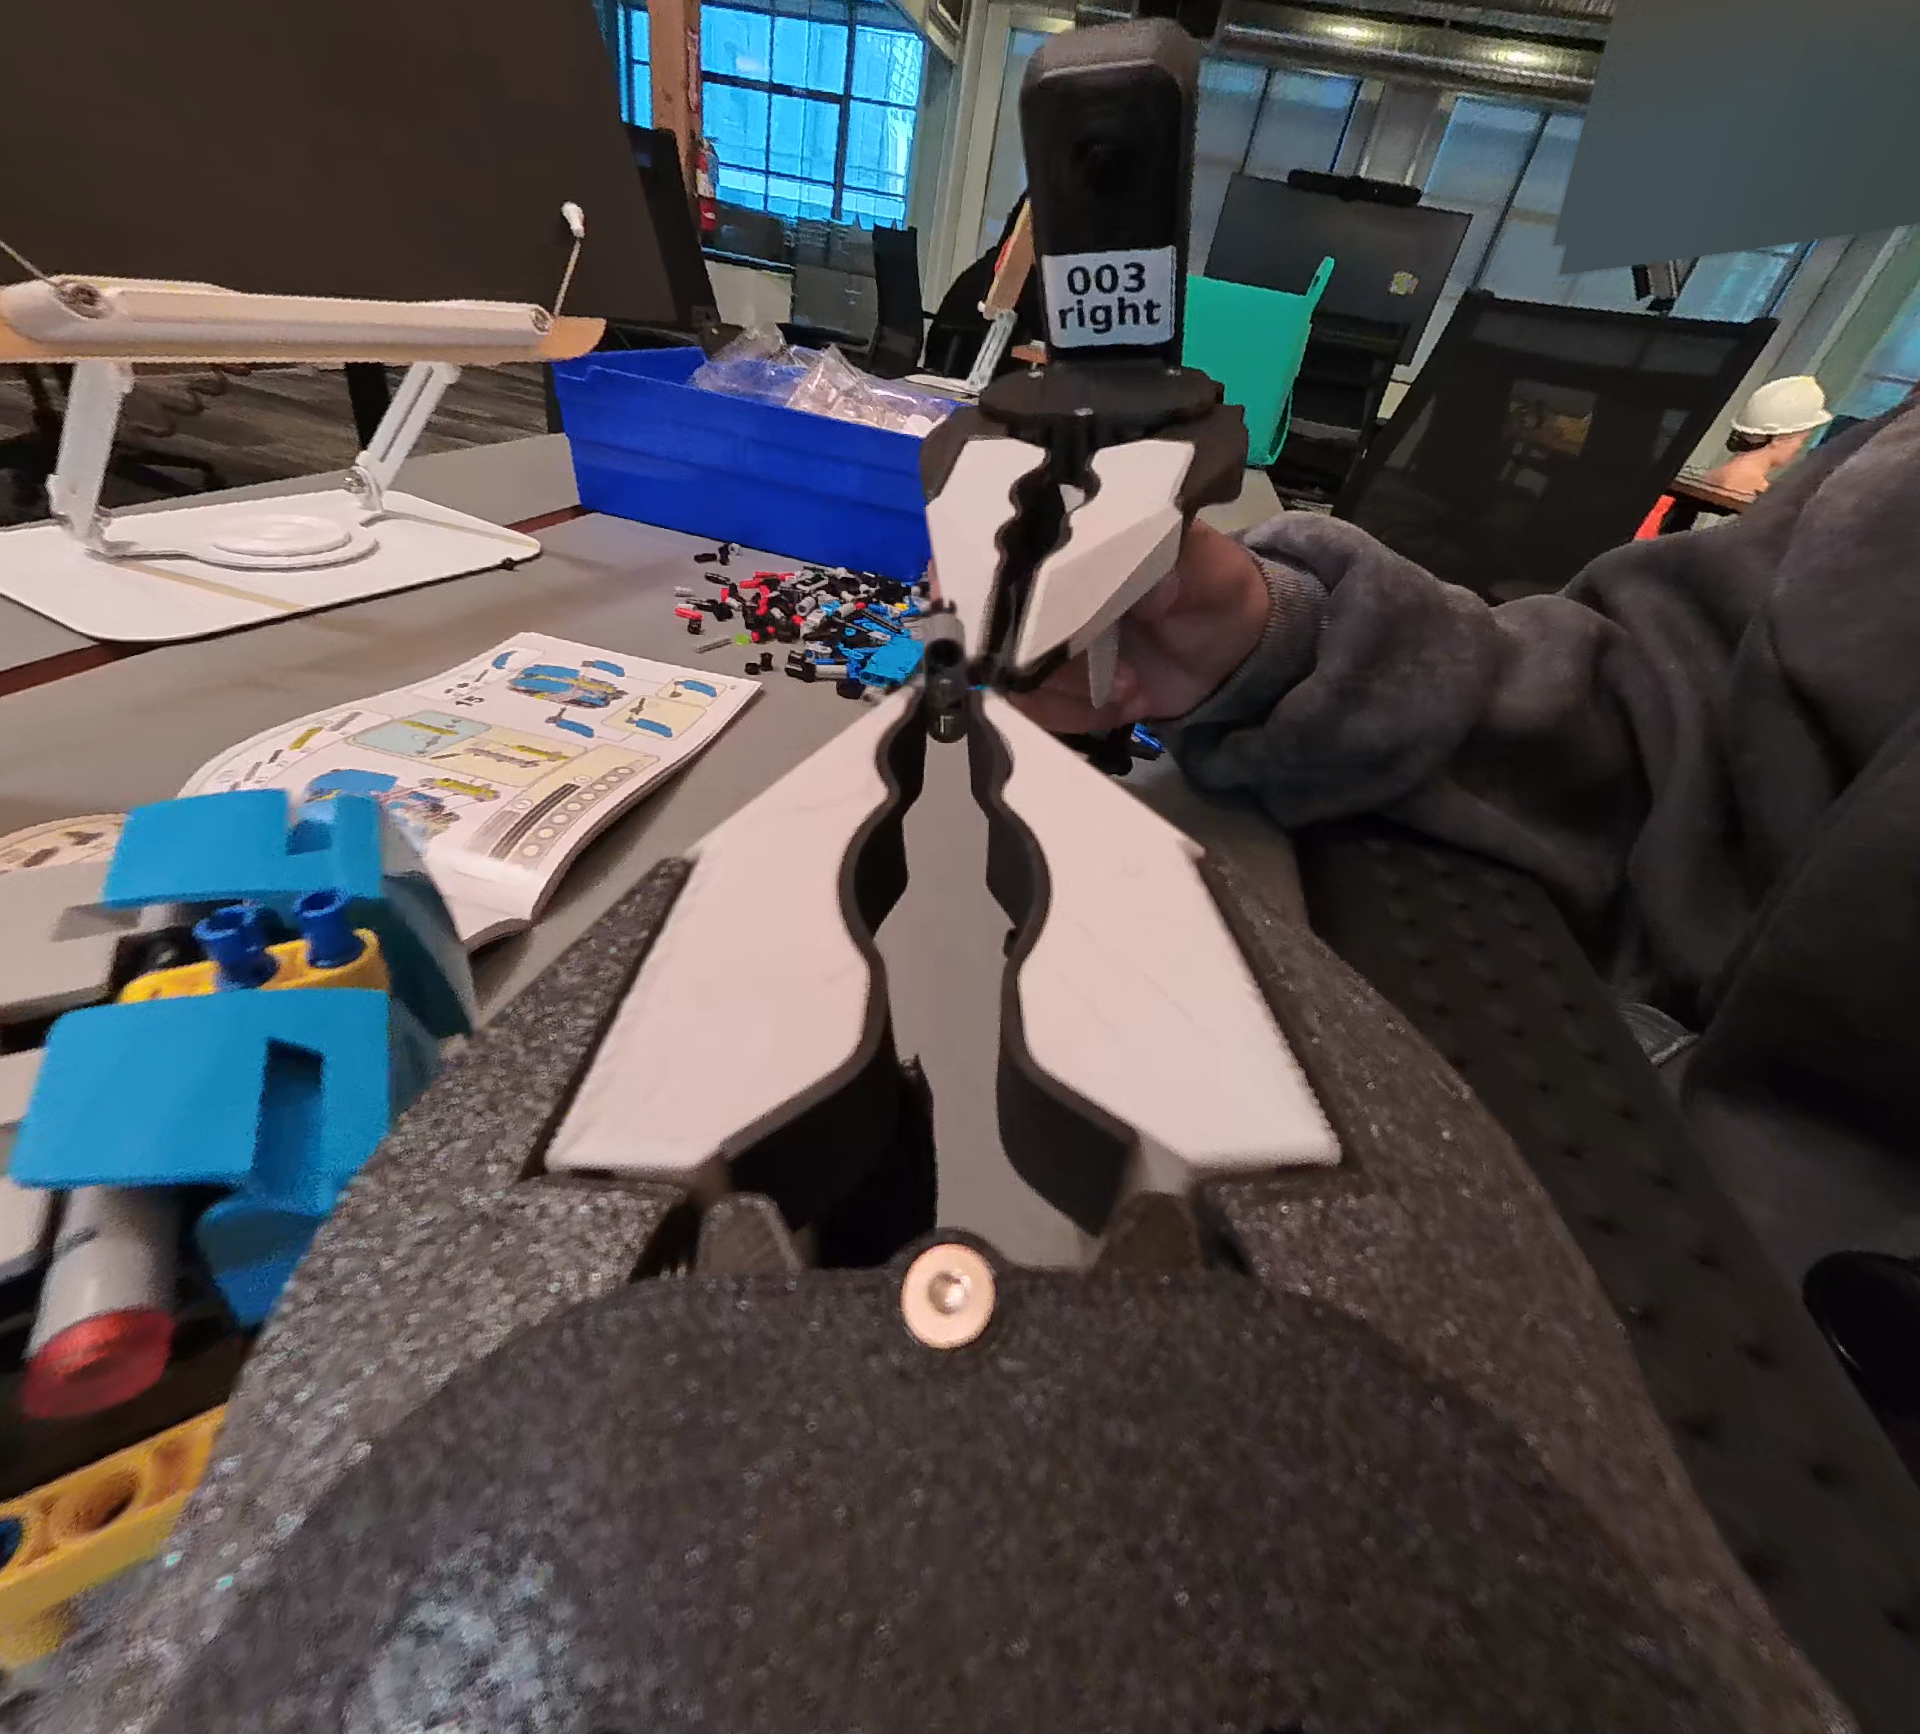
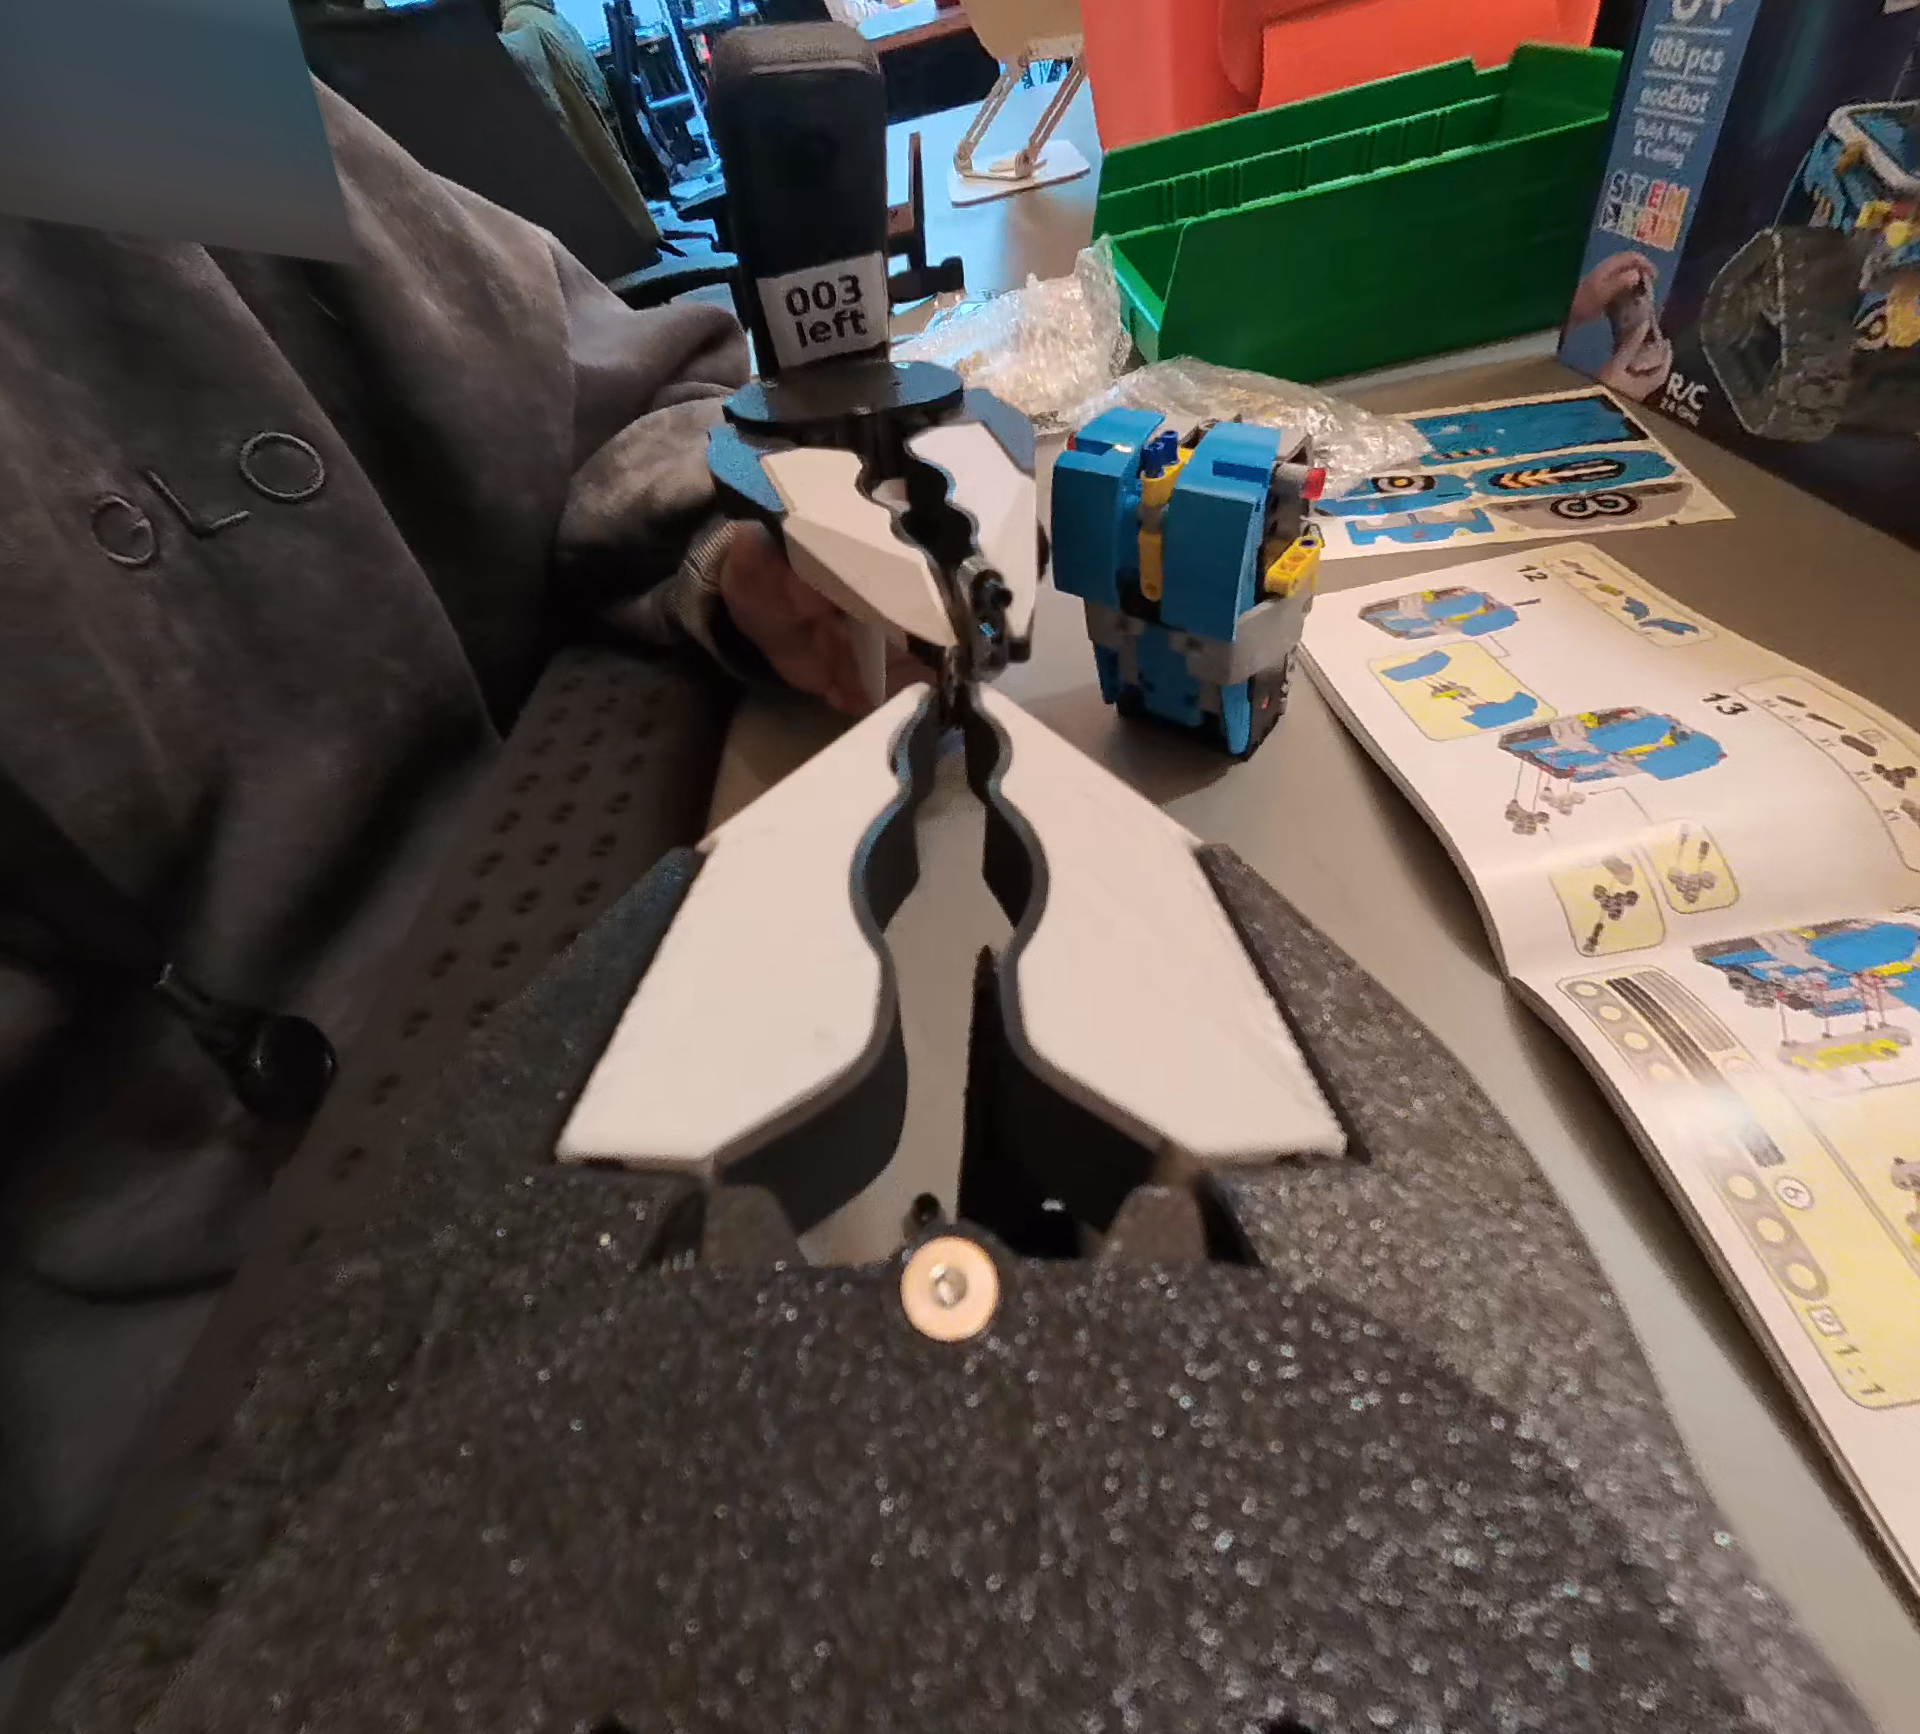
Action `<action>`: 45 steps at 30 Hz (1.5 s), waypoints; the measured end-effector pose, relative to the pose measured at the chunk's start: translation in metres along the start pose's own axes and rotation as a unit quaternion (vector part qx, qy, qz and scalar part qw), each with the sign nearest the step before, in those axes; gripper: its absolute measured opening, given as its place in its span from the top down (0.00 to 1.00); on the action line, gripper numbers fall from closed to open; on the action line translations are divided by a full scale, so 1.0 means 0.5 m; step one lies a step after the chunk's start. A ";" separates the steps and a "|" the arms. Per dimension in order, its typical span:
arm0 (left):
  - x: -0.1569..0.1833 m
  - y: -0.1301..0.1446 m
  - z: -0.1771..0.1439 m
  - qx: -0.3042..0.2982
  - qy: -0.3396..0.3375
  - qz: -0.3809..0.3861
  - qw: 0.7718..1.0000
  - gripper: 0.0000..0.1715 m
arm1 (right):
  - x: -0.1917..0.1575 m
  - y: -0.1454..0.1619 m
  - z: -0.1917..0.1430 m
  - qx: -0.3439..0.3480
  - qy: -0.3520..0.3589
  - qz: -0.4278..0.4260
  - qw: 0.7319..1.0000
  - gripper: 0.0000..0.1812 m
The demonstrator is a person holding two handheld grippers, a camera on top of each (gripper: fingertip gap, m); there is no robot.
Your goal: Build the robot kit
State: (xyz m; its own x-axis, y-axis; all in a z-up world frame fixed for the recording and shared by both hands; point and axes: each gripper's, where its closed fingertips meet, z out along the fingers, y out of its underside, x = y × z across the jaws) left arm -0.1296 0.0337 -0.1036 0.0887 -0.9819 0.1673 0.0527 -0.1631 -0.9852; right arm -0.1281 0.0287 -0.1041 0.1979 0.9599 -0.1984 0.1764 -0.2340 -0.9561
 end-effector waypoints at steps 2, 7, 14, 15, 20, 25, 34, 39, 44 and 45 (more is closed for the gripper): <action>0.005 0.003 0.002 -0.004 0.003 0.006 1.000 0.96 | 0.000 0.009 0.007 -0.012 0.002 -0.002 1.000 0.98; 0.001 0.010 0.005 -0.011 0.002 0.000 1.000 0.96 | 0.005 0.018 0.011 -0.020 0.002 0.012 1.000 0.98; 0.009 0.018 0.009 -0.021 0.011 0.004 1.000 0.96 | 0.004 0.042 0.029 -0.047 0.003 0.010 0.999 0.99; 0.009 0.017 0.009 -0.020 0.012 0.002 1.000 0.96 | 0.004 0.041 0.028 -0.046 0.002 0.011 0.999 0.99; 0.013 0.010 0.008 -0.009 0.022 -0.009 1.000 0.96 | -0.001 0.033 0.027 -0.036 0.002 -0.001 0.999 0.99; 0.027 -0.009 0.002 0.025 0.078 -0.107 0.991 0.96 | -0.018 0.015 0.027 -0.017 0.002 -0.043 0.999 0.98; 0.053 -0.025 -0.003 0.047 0.145 -0.164 0.975 0.96 | -0.039 -0.003 0.021 0.000 0.004 -0.097 0.995 1.00; 0.040 -0.015 0.002 0.035 0.127 -0.158 0.979 0.96 | -0.021 0.011 0.021 -0.026 0.026 -0.098 0.994 1.00; 0.042 -0.003 0.006 0.018 0.115 -0.122 0.986 0.96 | 0.017 0.048 0.026 -0.059 0.037 -0.038 0.997 1.00; 0.045 -0.003 0.007 0.017 0.114 -0.114 0.987 0.96 | 0.027 0.059 0.027 -0.072 0.047 -0.033 0.996 1.00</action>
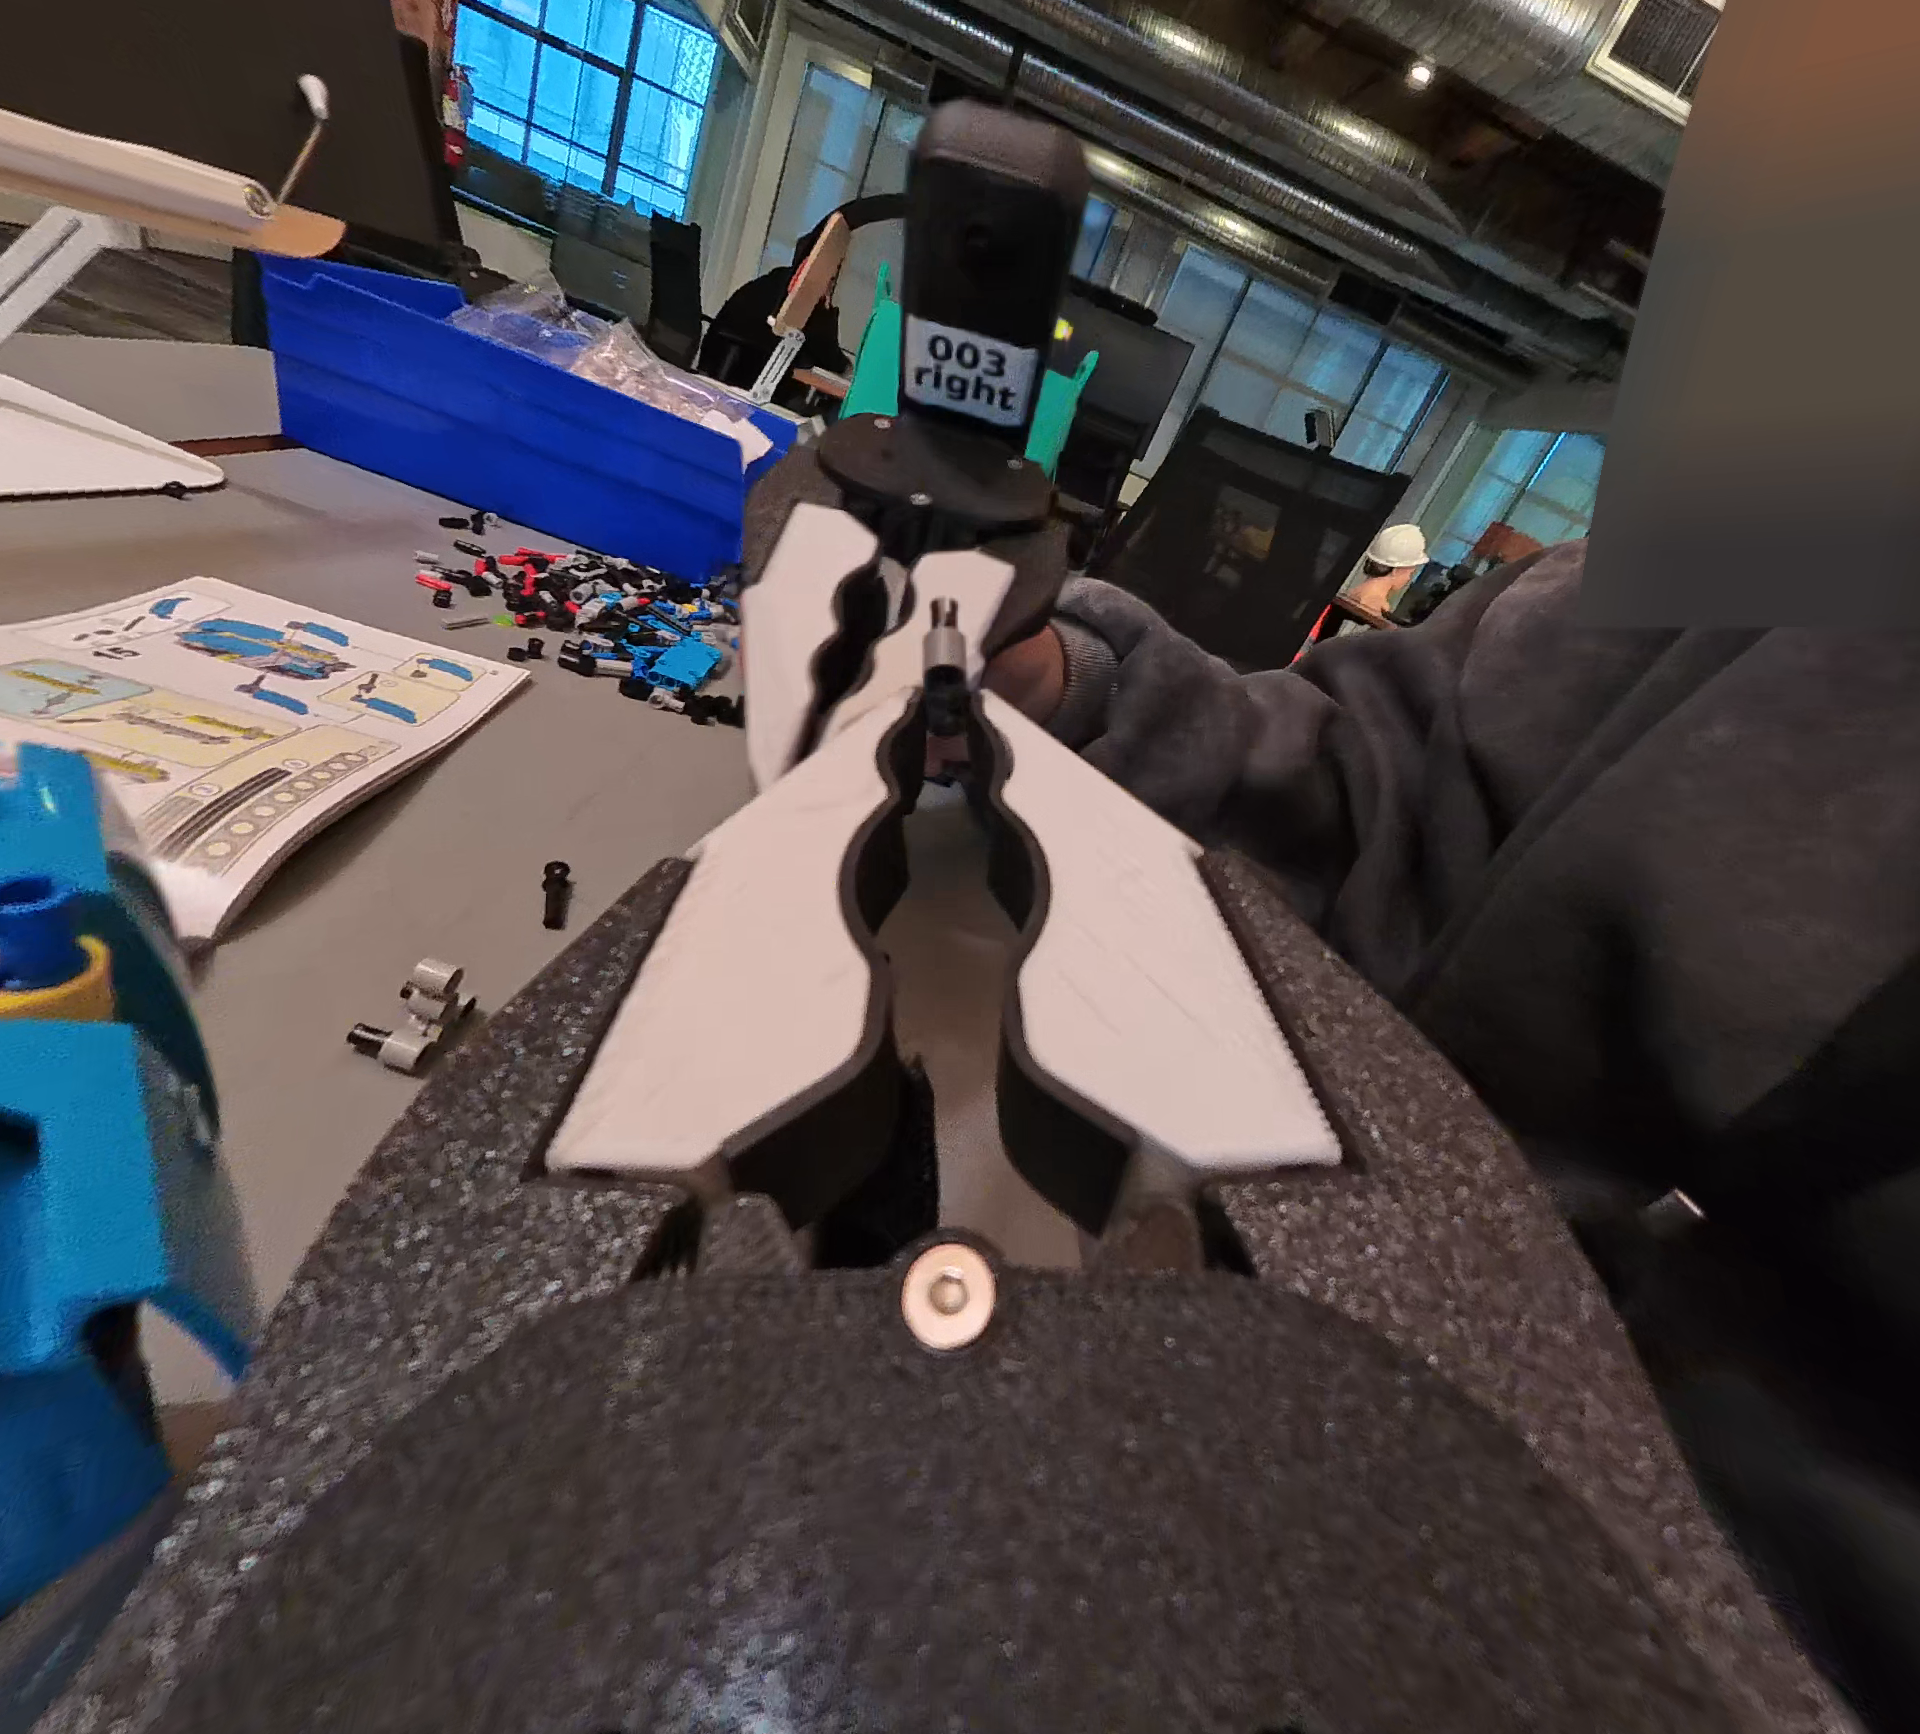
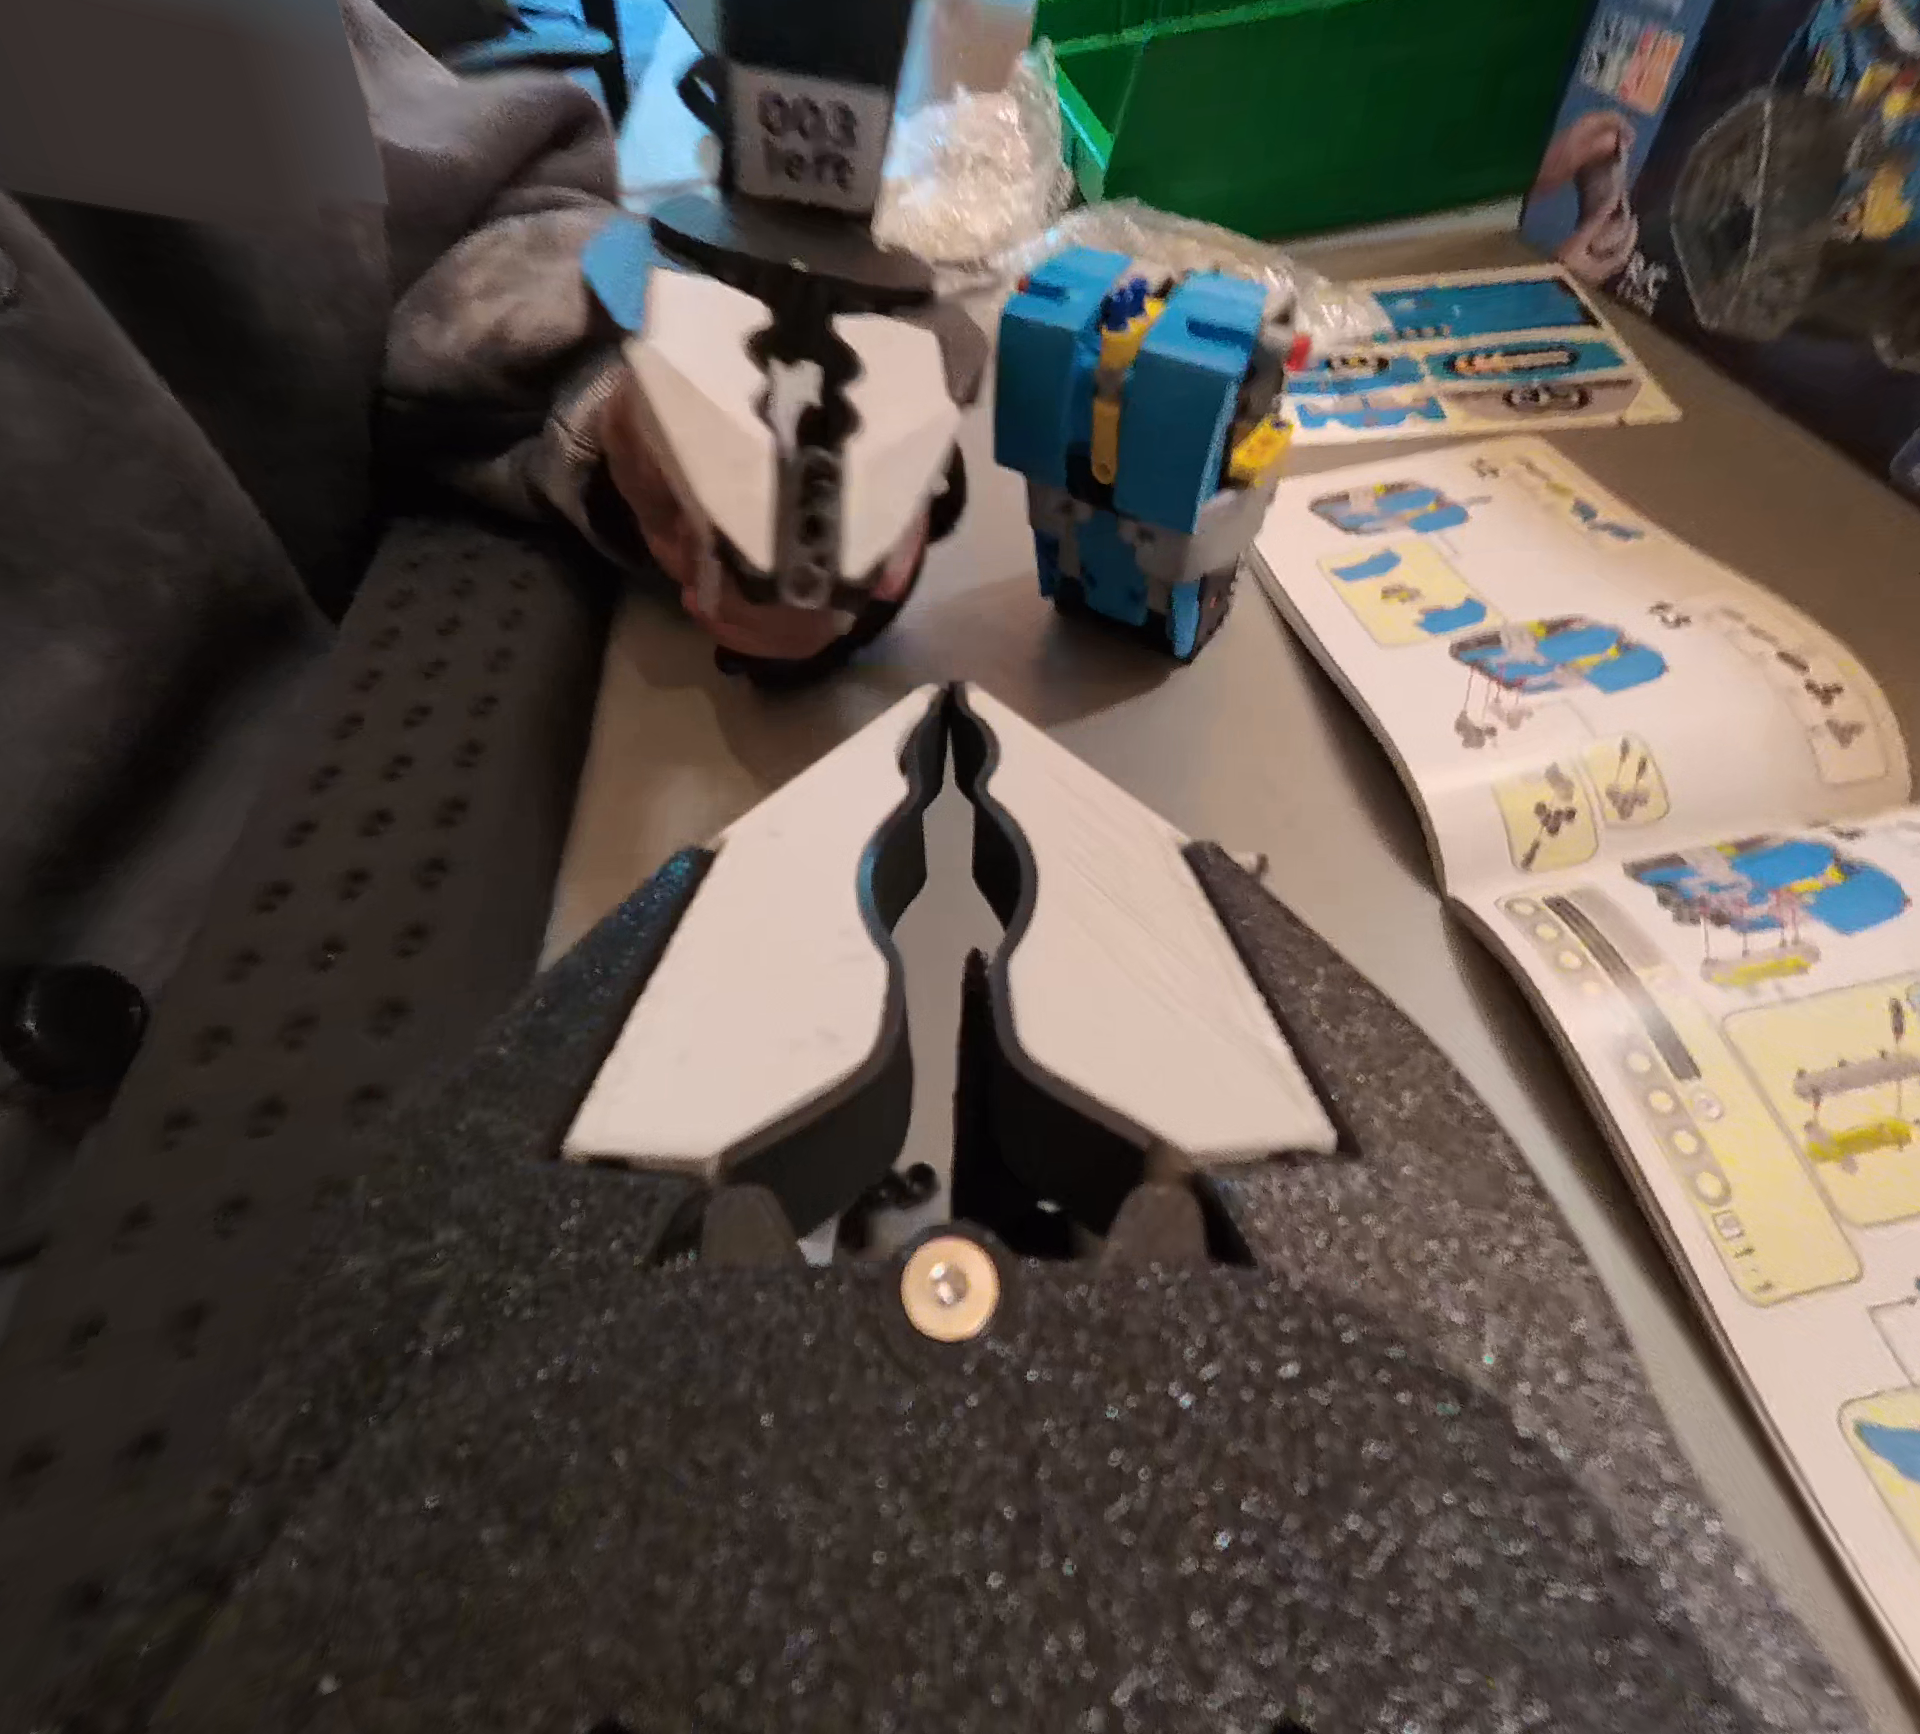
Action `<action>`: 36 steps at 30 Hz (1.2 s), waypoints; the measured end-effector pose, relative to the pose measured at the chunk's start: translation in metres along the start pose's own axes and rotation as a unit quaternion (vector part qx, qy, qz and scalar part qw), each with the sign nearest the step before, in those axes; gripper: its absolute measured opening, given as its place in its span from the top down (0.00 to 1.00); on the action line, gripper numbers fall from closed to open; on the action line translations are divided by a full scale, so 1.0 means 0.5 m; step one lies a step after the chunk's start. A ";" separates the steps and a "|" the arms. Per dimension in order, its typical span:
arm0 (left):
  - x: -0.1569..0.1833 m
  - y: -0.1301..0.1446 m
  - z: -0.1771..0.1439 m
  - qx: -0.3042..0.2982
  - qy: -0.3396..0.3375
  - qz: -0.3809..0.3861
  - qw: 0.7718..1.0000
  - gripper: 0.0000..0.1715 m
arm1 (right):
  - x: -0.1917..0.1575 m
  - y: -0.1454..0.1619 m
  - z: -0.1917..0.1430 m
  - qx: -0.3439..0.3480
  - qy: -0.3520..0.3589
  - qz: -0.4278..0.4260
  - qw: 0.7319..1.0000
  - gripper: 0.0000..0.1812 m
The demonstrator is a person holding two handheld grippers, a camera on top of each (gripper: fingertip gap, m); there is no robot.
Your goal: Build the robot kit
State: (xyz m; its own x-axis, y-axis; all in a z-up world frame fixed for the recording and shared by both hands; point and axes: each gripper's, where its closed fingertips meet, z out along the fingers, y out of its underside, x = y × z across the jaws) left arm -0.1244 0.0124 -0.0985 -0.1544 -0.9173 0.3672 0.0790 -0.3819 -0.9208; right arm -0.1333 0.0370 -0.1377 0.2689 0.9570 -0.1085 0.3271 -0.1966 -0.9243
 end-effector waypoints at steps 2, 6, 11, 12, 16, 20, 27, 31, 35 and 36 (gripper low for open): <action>0.002 0.003 0.000 -0.004 0.001 0.005 1.000 0.96 | 0.015 0.020 0.005 -0.024 0.019 -0.005 1.000 1.00; 0.005 -0.002 -0.001 -0.007 0.004 0.020 1.000 0.96 | 0.015 0.006 0.002 -0.009 0.021 -0.005 1.000 1.00; 0.059 -0.024 -0.006 -0.046 0.006 0.141 0.989 0.96 | 0.012 -0.008 -0.005 0.003 0.028 -0.011 1.000 1.00; 0.073 -0.032 -0.014 -0.053 -0.002 0.162 0.985 0.96 | 0.014 -0.011 -0.007 0.005 0.033 -0.015 0.999 1.00; 0.150 -0.071 -0.087 -0.025 -0.071 0.196 0.978 0.96 | 0.005 -0.039 -0.024 0.023 0.042 -0.020 0.999 1.00; 0.262 -0.047 -0.205 0.001 -0.158 0.178 0.971 0.96 | -0.073 -0.050 -0.040 -0.013 0.038 -0.039 0.998 0.99; 0.517 0.106 -0.378 0.028 -0.309 0.115 0.944 0.96 | -0.395 -0.009 -0.026 -0.032 -0.049 -0.097 0.994 0.99; 0.662 0.193 -0.431 0.021 -0.392 0.086 0.916 0.96 | -0.610 0.072 0.010 -0.051 -0.153 -0.060 0.985 0.94; 0.780 0.232 -0.480 0.029 -0.465 0.073 0.882 0.96 | -0.905 0.158 0.069 -0.033 -0.354 0.087 0.930 0.89; 0.805 0.241 -0.488 0.036 -0.475 0.062 0.877 0.96 | -0.986 0.199 0.083 -0.062 -0.405 0.117 0.905 0.86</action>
